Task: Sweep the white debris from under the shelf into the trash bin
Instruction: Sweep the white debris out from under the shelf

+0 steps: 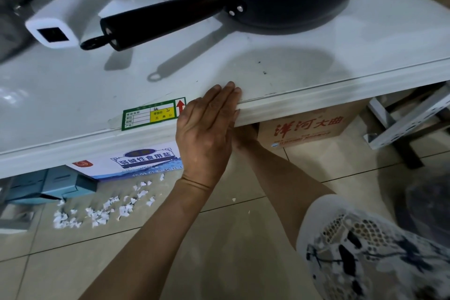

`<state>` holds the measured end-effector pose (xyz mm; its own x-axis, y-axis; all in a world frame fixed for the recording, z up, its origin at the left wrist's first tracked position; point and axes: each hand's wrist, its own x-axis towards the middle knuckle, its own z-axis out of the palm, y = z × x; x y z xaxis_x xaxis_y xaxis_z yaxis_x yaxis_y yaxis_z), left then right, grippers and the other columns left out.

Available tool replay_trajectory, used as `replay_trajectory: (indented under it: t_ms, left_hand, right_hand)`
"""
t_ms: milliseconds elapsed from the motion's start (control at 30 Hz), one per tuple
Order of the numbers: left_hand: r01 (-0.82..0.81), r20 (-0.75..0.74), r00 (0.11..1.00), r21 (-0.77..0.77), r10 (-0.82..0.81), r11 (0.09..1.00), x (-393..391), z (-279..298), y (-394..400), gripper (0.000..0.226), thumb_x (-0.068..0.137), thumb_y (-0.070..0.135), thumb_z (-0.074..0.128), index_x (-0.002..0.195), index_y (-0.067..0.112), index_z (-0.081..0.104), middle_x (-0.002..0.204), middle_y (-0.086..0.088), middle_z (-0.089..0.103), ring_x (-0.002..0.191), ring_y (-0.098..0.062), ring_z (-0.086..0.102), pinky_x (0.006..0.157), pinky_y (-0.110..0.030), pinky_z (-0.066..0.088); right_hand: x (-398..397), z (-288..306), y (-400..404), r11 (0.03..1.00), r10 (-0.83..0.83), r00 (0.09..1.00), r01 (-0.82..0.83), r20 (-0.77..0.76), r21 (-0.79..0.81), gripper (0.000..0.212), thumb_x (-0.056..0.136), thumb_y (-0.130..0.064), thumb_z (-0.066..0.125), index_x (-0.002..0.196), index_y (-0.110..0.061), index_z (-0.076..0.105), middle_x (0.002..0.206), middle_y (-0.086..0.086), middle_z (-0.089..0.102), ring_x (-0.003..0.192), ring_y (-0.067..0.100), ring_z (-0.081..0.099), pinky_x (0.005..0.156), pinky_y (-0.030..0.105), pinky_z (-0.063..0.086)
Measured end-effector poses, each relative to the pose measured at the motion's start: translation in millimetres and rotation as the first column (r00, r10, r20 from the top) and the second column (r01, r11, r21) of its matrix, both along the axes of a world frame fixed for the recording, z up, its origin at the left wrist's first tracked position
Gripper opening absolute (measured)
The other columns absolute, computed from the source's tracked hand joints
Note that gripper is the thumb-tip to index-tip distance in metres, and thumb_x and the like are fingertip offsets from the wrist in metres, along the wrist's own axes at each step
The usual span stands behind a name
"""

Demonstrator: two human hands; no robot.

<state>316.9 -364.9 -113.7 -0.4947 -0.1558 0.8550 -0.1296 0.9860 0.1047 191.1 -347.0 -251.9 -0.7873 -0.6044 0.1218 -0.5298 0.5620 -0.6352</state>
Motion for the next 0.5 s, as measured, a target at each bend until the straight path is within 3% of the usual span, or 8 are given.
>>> replay_trajectory:
  t_ms: [133,167,233,367,500]
  left_hand:
    - [-0.004,0.006,1.0,0.024,0.004,1.0,1.2,2.2,-0.1,0.024,0.096,0.014,0.058,0.118,0.013,0.069,0.123,0.002,0.068,0.116,-0.016,0.063,0.096,-0.03,0.046]
    - [-0.001,0.013,1.0,0.037,0.001,0.999,1.0,3.1,0.0,0.024,0.096,0.014,0.058,0.118,0.013,0.069,0.123,0.002,0.068,0.116,-0.015,0.063,0.096,-0.03,0.046]
    - [-0.005,0.016,1.0,0.039,0.004,0.999,1.4,3.4,0.3,0.024,0.096,0.014,0.058,0.118,0.013,0.069,0.123,0.002,0.068,0.117,-0.015,0.063,0.096,-0.031,0.047]
    - [0.006,0.009,1.0,0.043,-0.006,0.999,2.6,4.8,1.3,0.024,0.097,0.014,0.057,0.118,0.013,0.069,0.123,0.001,0.068,0.117,-0.016,0.063,0.095,-0.033,0.048]
    - [-0.001,0.042,0.999,0.042,-0.001,0.999,4.3,7.8,2.7,0.025,0.098,0.016,0.055,0.119,0.013,0.068,0.124,0.0,0.068,0.117,-0.017,0.062,0.095,-0.034,0.049]
  right_hand:
    - [-2.8,-24.3,-14.3,0.989,-0.041,0.999,0.038,0.021,0.14,0.039,0.094,-0.041,0.047,0.131,-0.028,0.047,0.123,-0.004,0.062,0.114,0.015,0.058,0.096,0.027,0.046]
    - [-0.8,-23.0,-12.4,0.982,-0.044,0.997,0.033,0.055,0.188,0.037,0.093,-0.036,0.05,0.128,-0.023,0.05,0.118,0.001,0.064,0.109,0.019,0.061,0.093,0.033,0.051]
    - [5.7,-18.4,-7.3,0.95,-0.028,0.999,0.04,-0.042,0.311,0.03,0.093,-0.024,0.052,0.12,-0.012,0.057,0.114,0.008,0.065,0.108,0.027,0.061,0.088,0.04,0.054]
    - [30.8,7.3,21.3,0.908,0.012,1.0,-0.005,-0.014,0.419,0.023,0.091,-0.007,0.057,0.113,-0.005,0.063,0.12,0.015,0.064,0.117,0.03,0.057,0.095,0.038,0.052]
    - [52.0,13.9,52.7,0.879,0.028,0.998,-0.001,-0.049,0.478,0.023,0.089,0.0,0.055,0.109,-0.004,0.064,0.114,0.015,0.067,0.109,0.028,0.062,0.088,0.035,0.052]
